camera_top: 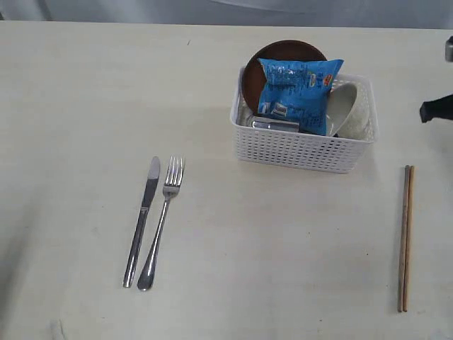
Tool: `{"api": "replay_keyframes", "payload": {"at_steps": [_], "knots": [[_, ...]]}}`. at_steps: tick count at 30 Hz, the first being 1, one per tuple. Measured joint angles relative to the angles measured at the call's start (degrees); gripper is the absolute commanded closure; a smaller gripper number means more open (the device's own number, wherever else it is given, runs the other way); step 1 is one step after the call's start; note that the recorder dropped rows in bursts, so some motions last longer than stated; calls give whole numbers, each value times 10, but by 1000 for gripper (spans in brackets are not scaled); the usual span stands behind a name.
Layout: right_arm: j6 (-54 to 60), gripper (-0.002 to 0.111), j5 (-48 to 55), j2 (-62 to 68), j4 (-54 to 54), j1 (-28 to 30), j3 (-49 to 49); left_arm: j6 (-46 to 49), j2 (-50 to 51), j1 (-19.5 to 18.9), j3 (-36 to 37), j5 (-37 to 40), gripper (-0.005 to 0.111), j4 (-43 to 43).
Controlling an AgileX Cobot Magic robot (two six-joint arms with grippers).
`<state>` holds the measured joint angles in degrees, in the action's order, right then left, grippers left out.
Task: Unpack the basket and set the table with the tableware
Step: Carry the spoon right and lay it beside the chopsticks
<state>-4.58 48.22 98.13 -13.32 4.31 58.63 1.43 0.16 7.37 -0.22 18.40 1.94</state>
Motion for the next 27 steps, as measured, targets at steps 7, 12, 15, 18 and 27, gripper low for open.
{"api": "replay_keyframes", "payload": {"at_steps": [7,12,15,18,27], "knots": [[-1,109,-24,57,16,0,-17,0,0,0,0,0,107,0],[0,108,-61,61,38,0,-17,0,0,0,0,0,107,0],[3,108,-68,65,47,0,-17,0,0,0,0,0,107,0],[5,105,-68,74,47,0,-17,0,0,0,0,0,107,0],[5,68,-78,81,48,0,-17,0,0,0,0,0,107,0]]}}
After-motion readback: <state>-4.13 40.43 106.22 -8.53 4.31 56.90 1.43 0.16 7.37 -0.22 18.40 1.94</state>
